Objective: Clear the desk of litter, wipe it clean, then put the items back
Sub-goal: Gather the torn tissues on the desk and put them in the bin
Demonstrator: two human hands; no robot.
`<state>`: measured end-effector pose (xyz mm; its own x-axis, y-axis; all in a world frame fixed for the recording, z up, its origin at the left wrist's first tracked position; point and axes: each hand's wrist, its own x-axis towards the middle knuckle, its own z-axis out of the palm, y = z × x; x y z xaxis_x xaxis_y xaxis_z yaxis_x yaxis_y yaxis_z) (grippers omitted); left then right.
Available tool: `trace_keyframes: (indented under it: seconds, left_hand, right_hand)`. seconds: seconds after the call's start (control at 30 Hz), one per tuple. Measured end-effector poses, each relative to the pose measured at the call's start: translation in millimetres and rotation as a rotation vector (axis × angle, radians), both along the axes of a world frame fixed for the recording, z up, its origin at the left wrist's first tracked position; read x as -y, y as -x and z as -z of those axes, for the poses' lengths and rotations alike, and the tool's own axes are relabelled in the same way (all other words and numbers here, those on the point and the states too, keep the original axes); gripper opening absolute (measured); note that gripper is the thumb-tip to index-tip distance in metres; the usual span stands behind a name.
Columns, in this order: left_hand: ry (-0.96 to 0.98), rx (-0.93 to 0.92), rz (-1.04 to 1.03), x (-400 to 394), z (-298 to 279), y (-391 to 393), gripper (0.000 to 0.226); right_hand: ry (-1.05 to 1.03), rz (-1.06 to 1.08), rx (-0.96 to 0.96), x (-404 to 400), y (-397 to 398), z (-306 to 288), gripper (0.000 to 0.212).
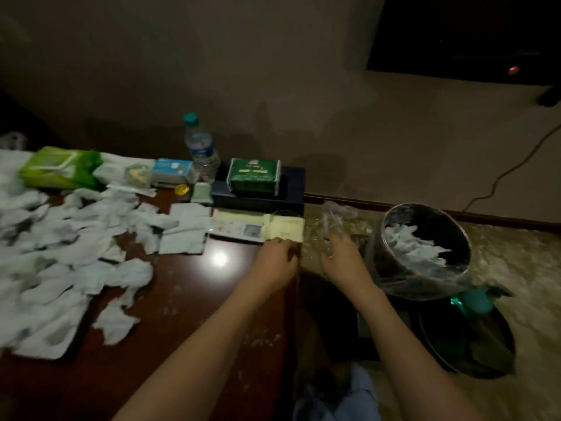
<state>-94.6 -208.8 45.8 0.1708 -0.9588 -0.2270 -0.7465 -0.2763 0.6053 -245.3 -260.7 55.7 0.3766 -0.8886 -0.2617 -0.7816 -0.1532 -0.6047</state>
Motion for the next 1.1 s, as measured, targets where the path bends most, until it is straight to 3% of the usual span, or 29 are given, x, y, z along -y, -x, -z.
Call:
trace_keyframes:
  seconds: [0.43, 0.57, 0.73, 0.87, 1.1]
  left_hand:
    - [-0.104, 0.124, -0.077, -197.6, 13.6, -185.0, 0.037]
    - [-0.12, 0.198, -0.189, -228.6, 26.2, -216.1, 0.053]
    - [-0.219, 0.257, -0.323, -243.3, 46.5, -234.9, 0.084]
    - [-0.329, 0.264, -0.364, -232.7, 62.8, -241.3, 0.091]
    - [-0.275, 0.347, -0.33, -203.6, 78.7, -248.2, 0.095]
  right_hand:
    - [0.079, -0.076, -0.041, -181.5, -176.7, -11.3, 0.045]
    - [0.072, -0.145, -0.068, -196.4, -203.0, -9.1, 0.044]
    - [0.056, -0.182, -0.07, -197.2, -221.1, 0.2, 0.044]
    - [0.024, -0.204, -0.088, -189.6, -230.6, 12.7, 0.044]
    - [0.016, -0.236, -0.108, -161.1, -237.4, 26.1, 0.044]
